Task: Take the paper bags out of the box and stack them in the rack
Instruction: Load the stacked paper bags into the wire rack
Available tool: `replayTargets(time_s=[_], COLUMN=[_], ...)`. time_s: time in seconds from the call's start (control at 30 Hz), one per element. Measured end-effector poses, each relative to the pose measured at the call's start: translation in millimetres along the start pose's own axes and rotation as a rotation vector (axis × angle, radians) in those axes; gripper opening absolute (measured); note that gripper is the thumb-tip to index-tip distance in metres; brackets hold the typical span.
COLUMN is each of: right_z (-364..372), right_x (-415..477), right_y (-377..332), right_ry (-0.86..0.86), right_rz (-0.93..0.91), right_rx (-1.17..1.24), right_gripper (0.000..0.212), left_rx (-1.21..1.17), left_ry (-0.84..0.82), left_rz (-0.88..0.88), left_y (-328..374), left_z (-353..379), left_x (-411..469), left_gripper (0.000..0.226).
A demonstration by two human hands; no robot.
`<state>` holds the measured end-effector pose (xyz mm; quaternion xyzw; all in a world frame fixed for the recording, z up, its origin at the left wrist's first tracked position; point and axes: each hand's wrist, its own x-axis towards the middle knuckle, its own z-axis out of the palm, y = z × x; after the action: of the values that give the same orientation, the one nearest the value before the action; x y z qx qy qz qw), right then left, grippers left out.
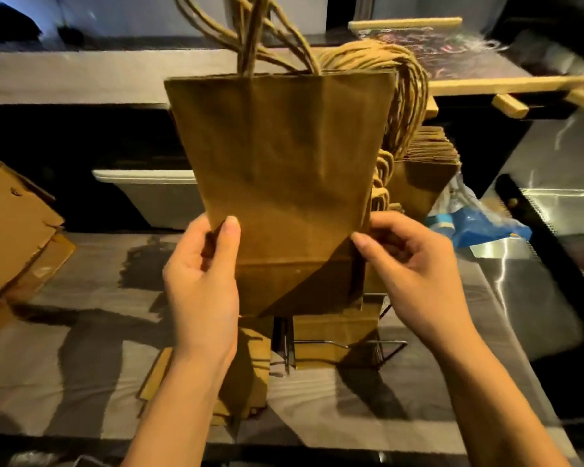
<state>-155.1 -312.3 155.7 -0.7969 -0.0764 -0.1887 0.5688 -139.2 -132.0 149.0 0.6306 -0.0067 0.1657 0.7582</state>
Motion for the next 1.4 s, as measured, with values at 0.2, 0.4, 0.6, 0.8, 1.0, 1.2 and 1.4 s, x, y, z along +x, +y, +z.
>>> replayTargets(time_s=[0.2, 0.4, 0.6, 0.8, 1.0, 1.2, 1.4], right_z=[-9.0, -10.5, -18.0, -26.2, -20.8, -5.1, -0.5], right_x=[6.3, -2.3, -15.6, -12.4, -13.3, -37.7, -59.6], right_y=[10.7, 32.6, 36.8, 5.4, 11.1, 69.1, 105.6], right_ry=[0.305, 0.441, 0.396, 0.421, 0.393, 0.301, 0.194], right_rz=[-0.163, -0.245, -0.195, -0.233, -0.223, -0.128, 0.0], right_rx=[-0.161, -0.257, -0.235, -0.178, -0.269, -0.324, -0.399], right_gripper=[0.037, 0.031, 0.042, 0.027, 0.029, 0.03, 0.041], left_rx=[-0.01, -0.046, -0.03, -0.046, -0.005, 0.144, 0.244], left_ry=[-0.08, -0.118, -0.113, -0.126, -0.109, -0.107, -0.215], left_rz=[0.128, 0.115, 0.053, 0.135, 0.102, -0.162, -0.313], left_y=[1.8, -16.8, -19.9, 2.5, -2.7, -51.7, -76.6], left_z=[25.8, 40.3, 40.3, 41.7, 39.5, 31.5, 22.4], left_x=[9.5, 0.6, -13.0, -15.6, -18.6, -35.5, -36.1], left_gripper=[0.028, 0.034, 0.028, 0.032, 0.031, 0.028, 0.04])
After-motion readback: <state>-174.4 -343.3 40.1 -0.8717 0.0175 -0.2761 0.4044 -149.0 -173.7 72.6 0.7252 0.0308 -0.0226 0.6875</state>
